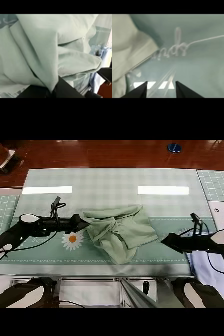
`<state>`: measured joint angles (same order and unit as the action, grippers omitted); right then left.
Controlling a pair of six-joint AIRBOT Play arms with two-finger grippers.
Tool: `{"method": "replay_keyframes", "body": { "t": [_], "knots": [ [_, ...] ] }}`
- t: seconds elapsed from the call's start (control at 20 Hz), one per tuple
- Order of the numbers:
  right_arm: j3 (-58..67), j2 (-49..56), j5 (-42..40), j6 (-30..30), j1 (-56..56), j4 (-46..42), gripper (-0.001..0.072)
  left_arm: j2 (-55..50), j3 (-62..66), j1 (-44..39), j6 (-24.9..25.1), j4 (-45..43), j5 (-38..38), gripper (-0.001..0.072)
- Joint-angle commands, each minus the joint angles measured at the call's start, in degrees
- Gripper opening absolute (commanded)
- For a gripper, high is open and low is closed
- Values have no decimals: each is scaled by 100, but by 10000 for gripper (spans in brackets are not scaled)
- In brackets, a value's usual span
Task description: Fold the shirts.
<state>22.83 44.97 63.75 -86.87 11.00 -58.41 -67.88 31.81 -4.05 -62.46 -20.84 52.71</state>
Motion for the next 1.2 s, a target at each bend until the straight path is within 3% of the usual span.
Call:
{"method": "replay_keyframes", "body": {
  "t": [0.0, 0.2, 0.65, 0.7, 0.75, 0.85, 0.9, 1.0, 1.15],
  "knots": [
    [-170, 59, -435, -457, -955, 352, 406, -129, 127, -2, 284, 120, -26, 19],
    [-170, 844, -533, -240, -2061, 1196, 406, -129, 127, -2, 284, 120, -15, 19],
    [-122, 2020, -1888, 96, -3982, 2938, 405, -129, 127, -2, 284, 120, 26, 19],
    [-66, 2081, -1998, 160, -4081, 3058, 383, -129, 127, -2, 284, 120, 37, 19],
    [4, 2092, -2124, 205, -4164, 3165, 314, -127, 127, -2, 284, 120, 44, 19],
    [310, 2087, -2190, 476, -4223, 3289, 151, -125, 127, -2, 284, 122, 42, 19],
    [588, 2085, -2055, 802, -4205, 3283, 26, -116, 157, 15, 286, 142, 44, 19],
    [1357, 1989, -1635, 1080, -3987, 3195, 31, 17, 428, 151, 417, 164, 164, 19],
    [2907, 1637, -1215, 981, -3327, 2632, 31, 546, 1388, 476, 431, 413, 319, 18]
  ]
}}
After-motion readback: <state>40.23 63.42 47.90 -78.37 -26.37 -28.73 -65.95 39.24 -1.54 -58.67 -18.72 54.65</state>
